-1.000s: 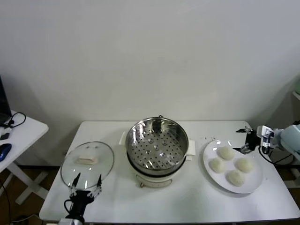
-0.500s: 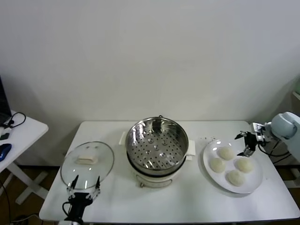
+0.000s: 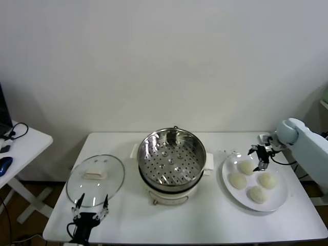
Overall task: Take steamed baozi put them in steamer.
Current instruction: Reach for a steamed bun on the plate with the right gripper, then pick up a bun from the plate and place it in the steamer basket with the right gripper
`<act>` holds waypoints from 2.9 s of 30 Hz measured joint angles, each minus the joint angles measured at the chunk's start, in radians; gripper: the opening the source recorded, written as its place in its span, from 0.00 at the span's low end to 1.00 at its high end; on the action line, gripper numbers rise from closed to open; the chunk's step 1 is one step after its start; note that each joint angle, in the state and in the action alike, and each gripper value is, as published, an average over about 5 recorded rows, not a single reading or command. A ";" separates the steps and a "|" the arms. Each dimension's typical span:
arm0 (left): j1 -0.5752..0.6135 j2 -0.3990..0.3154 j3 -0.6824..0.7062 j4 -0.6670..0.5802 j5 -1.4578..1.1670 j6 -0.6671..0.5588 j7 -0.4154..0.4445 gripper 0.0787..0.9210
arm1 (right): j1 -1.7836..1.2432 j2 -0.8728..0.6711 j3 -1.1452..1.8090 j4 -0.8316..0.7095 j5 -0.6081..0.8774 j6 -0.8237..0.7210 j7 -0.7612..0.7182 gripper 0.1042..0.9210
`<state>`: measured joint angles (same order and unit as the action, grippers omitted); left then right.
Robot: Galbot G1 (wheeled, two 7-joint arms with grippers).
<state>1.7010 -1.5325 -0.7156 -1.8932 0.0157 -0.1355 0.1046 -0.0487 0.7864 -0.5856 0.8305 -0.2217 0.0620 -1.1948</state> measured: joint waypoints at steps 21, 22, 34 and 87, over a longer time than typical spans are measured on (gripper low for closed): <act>-0.009 0.007 -0.009 0.011 0.006 0.000 0.001 0.88 | -0.023 0.080 0.048 -0.113 -0.106 0.041 0.001 0.86; -0.009 0.008 -0.009 0.011 0.006 0.001 0.001 0.88 | -0.024 0.082 0.050 -0.115 -0.109 0.042 0.002 0.85; -0.011 0.007 -0.008 0.012 0.009 0.000 0.000 0.88 | -0.031 0.072 0.061 -0.097 -0.110 0.048 0.014 0.70; -0.008 -0.004 -0.020 0.016 0.014 -0.006 0.003 0.88 | 0.720 0.381 -0.790 0.352 0.144 0.502 0.282 0.72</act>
<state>1.6927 -1.5369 -0.7358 -1.8774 0.0300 -0.1415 0.1071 0.6709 1.1672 -1.3755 1.1825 -0.0776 0.5640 -0.9128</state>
